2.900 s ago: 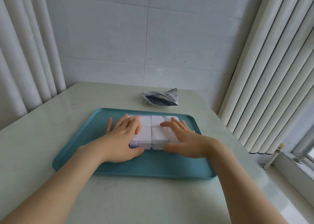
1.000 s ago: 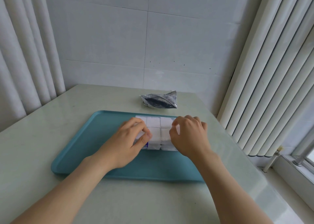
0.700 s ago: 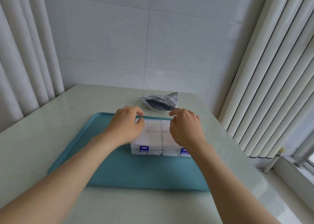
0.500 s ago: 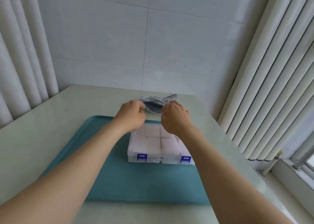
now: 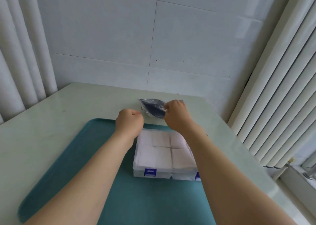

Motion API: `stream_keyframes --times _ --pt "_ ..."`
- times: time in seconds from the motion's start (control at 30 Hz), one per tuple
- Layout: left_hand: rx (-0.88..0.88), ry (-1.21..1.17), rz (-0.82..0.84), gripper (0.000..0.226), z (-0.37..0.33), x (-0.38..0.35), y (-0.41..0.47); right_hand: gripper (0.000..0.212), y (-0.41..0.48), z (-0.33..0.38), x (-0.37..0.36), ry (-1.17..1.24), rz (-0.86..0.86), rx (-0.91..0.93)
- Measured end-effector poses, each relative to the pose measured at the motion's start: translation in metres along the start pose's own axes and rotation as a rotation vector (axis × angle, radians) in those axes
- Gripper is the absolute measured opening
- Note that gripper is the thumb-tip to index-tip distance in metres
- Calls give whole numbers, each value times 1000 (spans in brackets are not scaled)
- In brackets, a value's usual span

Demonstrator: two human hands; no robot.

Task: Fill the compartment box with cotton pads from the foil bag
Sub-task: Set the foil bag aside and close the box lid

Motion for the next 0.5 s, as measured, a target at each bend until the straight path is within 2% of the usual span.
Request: stream_keyframes --times 0.03,0.1,0.2,0.3,0.33,0.4,0.47,0.5 --pt "52 -90 -43 16 -2 2 1 33 -3 4 6 42 -45 13" --pt "245 -313 -65 33 -9 3 1 51 -13 9 18 102 -129 48" --pt "445 -562 -5 67 -14 7 -1 56 -30 11 32 242 -262 93" --pt "520 -639 13 82 -16 14 0 56 -41 3 39 357 -330 90" --pt "513 -640 32 78 -17 17 1 60 -44 2 40 359 -310 97" --pt "463 -578 29 49 -18 18 1 68 -47 1 39 347 -233 133" --pt "385 -480 -61 20 -19 17 5 69 -51 6 34 338 -189 231" --pt "354 -454 -100 12 -21 16 3 67 -53 10 31 338 -187 289"
Point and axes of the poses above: each hand's wrist, its own y-axis towards the middle knuckle, its own x-axis out of the back of the hand, z = x × y, the point moved 2 cm from there along y, towards the middle knuckle, and after that the axes turned 11 degrees about -z, right-handed, at the moved point
